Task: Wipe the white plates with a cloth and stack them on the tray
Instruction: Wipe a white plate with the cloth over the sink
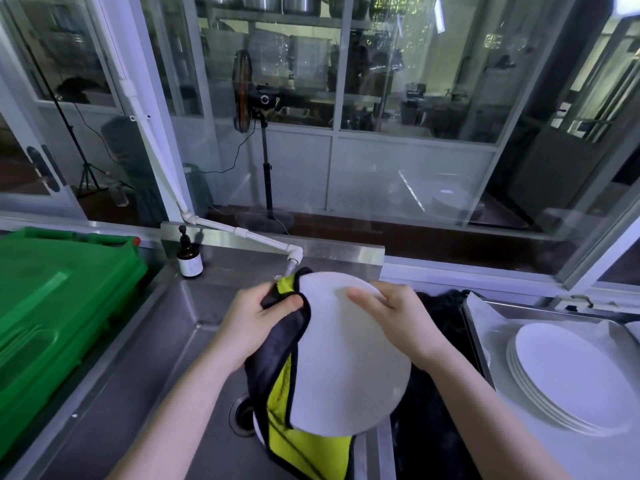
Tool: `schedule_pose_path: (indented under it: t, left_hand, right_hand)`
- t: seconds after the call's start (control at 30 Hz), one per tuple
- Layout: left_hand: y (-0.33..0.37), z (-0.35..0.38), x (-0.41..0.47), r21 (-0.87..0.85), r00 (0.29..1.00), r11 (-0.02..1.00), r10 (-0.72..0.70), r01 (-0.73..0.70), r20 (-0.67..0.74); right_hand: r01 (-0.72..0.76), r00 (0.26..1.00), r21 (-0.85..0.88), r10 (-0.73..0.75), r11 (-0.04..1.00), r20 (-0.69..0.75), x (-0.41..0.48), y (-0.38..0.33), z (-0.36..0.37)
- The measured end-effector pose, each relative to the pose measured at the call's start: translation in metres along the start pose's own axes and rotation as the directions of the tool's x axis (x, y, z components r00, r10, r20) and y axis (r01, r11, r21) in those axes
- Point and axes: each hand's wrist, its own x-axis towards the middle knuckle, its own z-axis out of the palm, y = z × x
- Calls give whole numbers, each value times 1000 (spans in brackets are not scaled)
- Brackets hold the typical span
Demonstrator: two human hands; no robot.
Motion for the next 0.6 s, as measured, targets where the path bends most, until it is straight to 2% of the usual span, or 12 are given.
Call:
schedule_pose_path:
  t: [0.07, 0.1, 0.17, 0.2, 0.27, 0.3, 0.33, 0.4, 0.5, 0.57, 0.6]
  left_hand:
    - [7, 1, 4, 98, 994, 994, 39, -49, 102]
    - [7, 3, 6, 79, 996, 996, 33, -40, 87]
    - [3, 7, 5, -52, 999, 998, -26, 25, -30]
    - [0, 12, 2, -145, 992, 987, -87, 73, -93]
    - [-7, 23, -4, -263, 957, 951, -218, 164, -191]
    - [-8, 27, -6, -275, 940, 941, -261, 197, -219]
    - [-8, 27, -7, -265, 934, 940, -276, 214, -228]
    - [-7, 20, -3, -205, 952, 957, -244, 206, -183]
    - [2, 10, 4, 10, 994, 997, -76, 75, 83]
    - [10, 9, 6, 138, 961, 990, -34, -4, 276]
    - [11, 8, 7, 155, 954, 988, -24, -24, 298]
  right_hand:
    - [28, 999, -79, -25, 996, 37, 1, -2, -2]
    - [26, 1000, -55, -26, 998, 10, 1, -1, -4]
    - [-28, 992, 119, 42, 992, -116, -2, 6, -5]
    - [-76, 972, 246, 127, 966, -196, -3, 11, -4]
    - [-158, 903, 459, 316, 874, -292, -6, 18, 2]
    - [-182, 877, 494, 368, 850, -310, -8, 21, 6]
    - [-194, 872, 480, 374, 856, -316, -10, 24, 9]
    - [-171, 919, 382, 287, 908, -271, -12, 27, 8]
    - [-97, 994, 116, 102, 989, -38, -11, 18, 1]
    - [-60, 993, 3, 60, 998, 103, -8, 12, 6]
    - [-60, 992, -5, 60, 998, 114, -7, 9, 7]
